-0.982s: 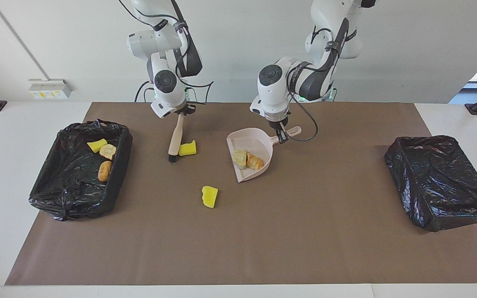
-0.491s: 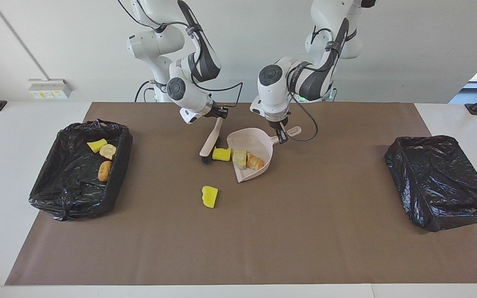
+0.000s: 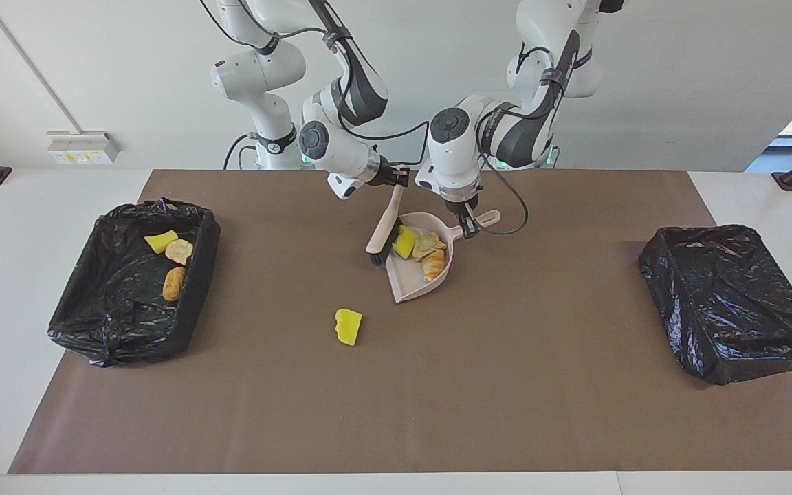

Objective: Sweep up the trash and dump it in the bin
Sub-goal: 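Sweep the yellow sponge into the dustpan with the right gripper's brush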

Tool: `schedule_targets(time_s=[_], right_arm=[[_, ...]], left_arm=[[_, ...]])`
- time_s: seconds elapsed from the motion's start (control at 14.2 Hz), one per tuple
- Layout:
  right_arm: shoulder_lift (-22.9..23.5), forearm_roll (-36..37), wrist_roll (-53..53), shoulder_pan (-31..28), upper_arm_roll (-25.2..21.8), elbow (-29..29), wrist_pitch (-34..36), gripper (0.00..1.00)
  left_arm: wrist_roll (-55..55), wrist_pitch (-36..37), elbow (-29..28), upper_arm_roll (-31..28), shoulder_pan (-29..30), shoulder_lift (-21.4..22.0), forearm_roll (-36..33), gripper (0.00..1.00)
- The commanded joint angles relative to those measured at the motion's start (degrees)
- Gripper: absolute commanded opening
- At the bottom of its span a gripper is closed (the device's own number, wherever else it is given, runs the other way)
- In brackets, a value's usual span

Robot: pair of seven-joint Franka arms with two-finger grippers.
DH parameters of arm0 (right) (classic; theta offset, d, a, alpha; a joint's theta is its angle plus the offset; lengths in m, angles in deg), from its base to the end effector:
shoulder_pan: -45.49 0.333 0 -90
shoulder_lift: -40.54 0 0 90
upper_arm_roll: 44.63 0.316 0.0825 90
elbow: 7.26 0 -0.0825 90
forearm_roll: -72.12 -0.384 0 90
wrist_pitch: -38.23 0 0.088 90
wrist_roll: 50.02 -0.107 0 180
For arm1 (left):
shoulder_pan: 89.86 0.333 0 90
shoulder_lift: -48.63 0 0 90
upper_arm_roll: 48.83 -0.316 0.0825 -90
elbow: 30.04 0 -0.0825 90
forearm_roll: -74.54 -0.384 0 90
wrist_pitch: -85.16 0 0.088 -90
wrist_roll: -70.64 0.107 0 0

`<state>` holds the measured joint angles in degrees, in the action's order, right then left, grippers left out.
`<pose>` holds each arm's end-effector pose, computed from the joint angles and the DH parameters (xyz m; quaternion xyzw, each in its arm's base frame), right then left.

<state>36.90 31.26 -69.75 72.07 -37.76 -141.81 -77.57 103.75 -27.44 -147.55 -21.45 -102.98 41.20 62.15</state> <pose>0.3736 0.2923 0.3484 -0.9464 0.0801 0.2386 0.2026 0.4285 -0.3423 0.3683 -0.7625 0.6361 0.0939 0.0715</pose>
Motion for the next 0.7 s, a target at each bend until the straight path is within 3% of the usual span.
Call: schedule_targets(time_s=[0.0, 0.21, 0.42, 0.63], right_arm=[[-2.42, 11.54, 1.01, -1.44, -0.37, 2.79, 6.88, 0.00], [-2.07, 27.97, 3.02, -3.28, -0.20, 6.92, 13.66, 0.00], [-0.06, 40.90, 11.26, -6.70, -0.20, 9.03, 13.68, 0.00], [8.01, 53.39, 21.39, -13.38, 0.07, 19.11, 14.81, 0.00]], left_arm=[[-0.15, -0.69, -2.12, -0.40, -0.06, 1.90, -0.79, 0.00], [-0.85, -0.77, -1.68, -0.83, 0.20, 1.37, -0.36, 0.00], [-5.58, -0.77, 0.16, -1.72, 0.20, 0.41, -0.27, 0.00], [-7.80, 0.28, 4.02, -2.42, 0.29, -1.79, -0.18, 0.00]])
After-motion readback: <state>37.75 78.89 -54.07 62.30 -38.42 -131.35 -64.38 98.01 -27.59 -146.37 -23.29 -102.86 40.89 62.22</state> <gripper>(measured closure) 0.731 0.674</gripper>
